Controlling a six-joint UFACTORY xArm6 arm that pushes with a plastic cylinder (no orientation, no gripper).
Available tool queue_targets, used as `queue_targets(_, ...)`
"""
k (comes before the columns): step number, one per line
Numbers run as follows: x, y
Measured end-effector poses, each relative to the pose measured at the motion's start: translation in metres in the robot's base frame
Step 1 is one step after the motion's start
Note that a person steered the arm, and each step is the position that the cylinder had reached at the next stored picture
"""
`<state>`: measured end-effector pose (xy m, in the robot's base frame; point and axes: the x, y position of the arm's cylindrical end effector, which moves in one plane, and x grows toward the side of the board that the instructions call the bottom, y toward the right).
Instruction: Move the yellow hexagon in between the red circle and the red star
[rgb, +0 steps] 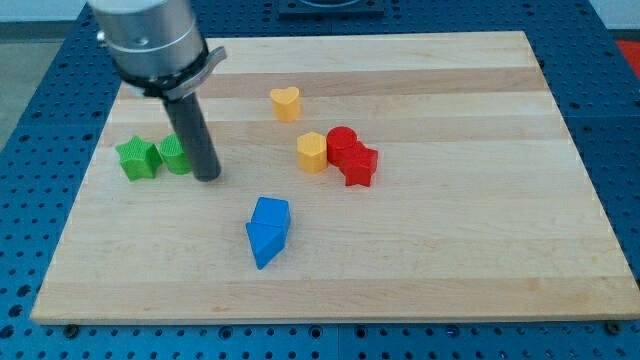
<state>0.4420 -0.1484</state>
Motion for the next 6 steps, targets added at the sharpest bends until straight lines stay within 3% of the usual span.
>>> queue_targets(1, -0.021, 0.001)
queue_targets(4, -0.021, -0.051)
queue_targets(6, -0.021, 0.069)
